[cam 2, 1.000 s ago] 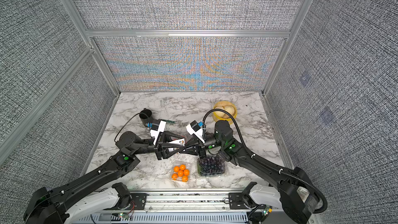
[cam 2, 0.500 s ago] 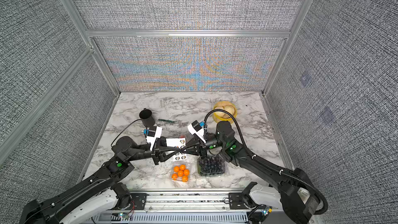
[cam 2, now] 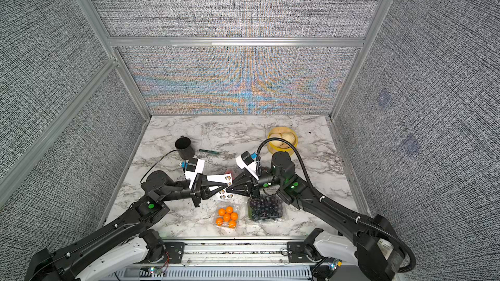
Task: Label fruit boxes
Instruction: Adjust the label sticker.
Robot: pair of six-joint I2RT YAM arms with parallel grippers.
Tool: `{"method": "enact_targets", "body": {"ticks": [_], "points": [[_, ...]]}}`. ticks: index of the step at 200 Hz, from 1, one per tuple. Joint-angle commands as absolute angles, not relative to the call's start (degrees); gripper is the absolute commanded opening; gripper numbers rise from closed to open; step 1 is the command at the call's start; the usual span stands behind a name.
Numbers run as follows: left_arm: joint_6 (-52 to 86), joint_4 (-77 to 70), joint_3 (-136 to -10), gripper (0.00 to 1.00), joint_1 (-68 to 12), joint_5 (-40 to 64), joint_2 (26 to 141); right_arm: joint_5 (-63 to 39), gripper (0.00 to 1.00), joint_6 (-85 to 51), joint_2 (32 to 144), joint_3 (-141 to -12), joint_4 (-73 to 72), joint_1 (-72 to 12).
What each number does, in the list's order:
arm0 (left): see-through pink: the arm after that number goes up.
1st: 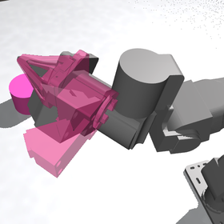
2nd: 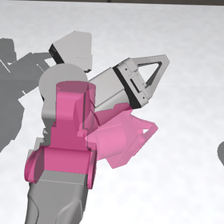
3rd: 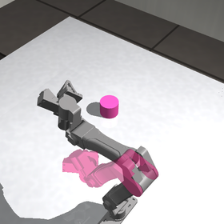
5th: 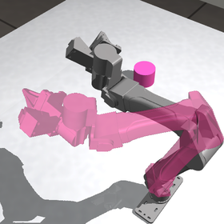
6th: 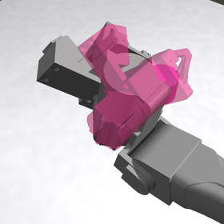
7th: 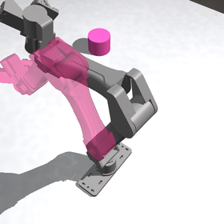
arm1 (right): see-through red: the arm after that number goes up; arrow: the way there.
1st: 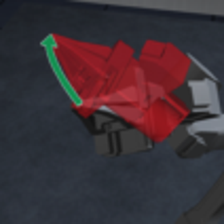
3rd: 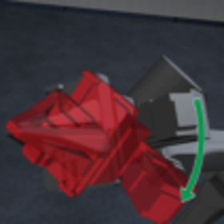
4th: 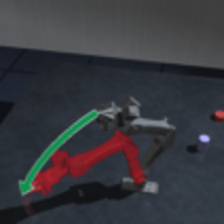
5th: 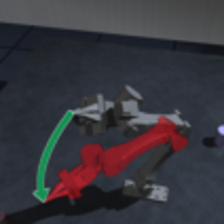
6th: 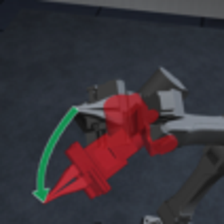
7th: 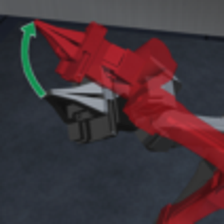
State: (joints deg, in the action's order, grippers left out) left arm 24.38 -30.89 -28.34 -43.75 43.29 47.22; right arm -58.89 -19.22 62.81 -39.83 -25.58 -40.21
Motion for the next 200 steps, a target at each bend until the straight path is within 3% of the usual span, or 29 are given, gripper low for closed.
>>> {"method": "enact_targets", "body": {"ticks": [1,29,43,49,61,108,164,200], "points": [[22.65,-27.10,-28.80,0.00,-43.69,37.42,45.75,-38.29,0.38,-12.30,56.32,-38.20,-15.70,-41.59],[20.95,-21.11,-30.35,0.00,-43.75,31.96,45.38,-21.82,0.46,-4.29,48.65,-36.74,-11.91,-47.66],[20.81,-20.66,-30.84,0.00,-43.69,32.11,45.94,-15.57,0.52,-0.16,48.12,-37.54,-11.86,-51.00],[20.70,-20.65,-31.01,0.00,-43.77,32.35,46.13,-13.28,0.61,1.26,48.39,-38.16,-11.86,-52.18],[20.66,-20.53,-31.19,0.00,-43.76,32.18,46.36,-10.05,0.61,4.26,49.60,-40.09,-11.34,-54.32],[19.84,-18.64,-32.17,0.00,-43.71,30.89,46.93,1.28,0.47,15.71,54.47,-43.94,-14.79,-63.62],[19.38,-18.98,-31.91,0.00,-43.77,32.07,46.76,4.17,0.29,17.76,53.59,-41.97,-18.96,-64.51],[19.41,-19.11,-31.81,0.00,-43.76,32.21,46.74,5.43,0.28,18.50,52.45,-40.58,-20.11,-64.51]]}}
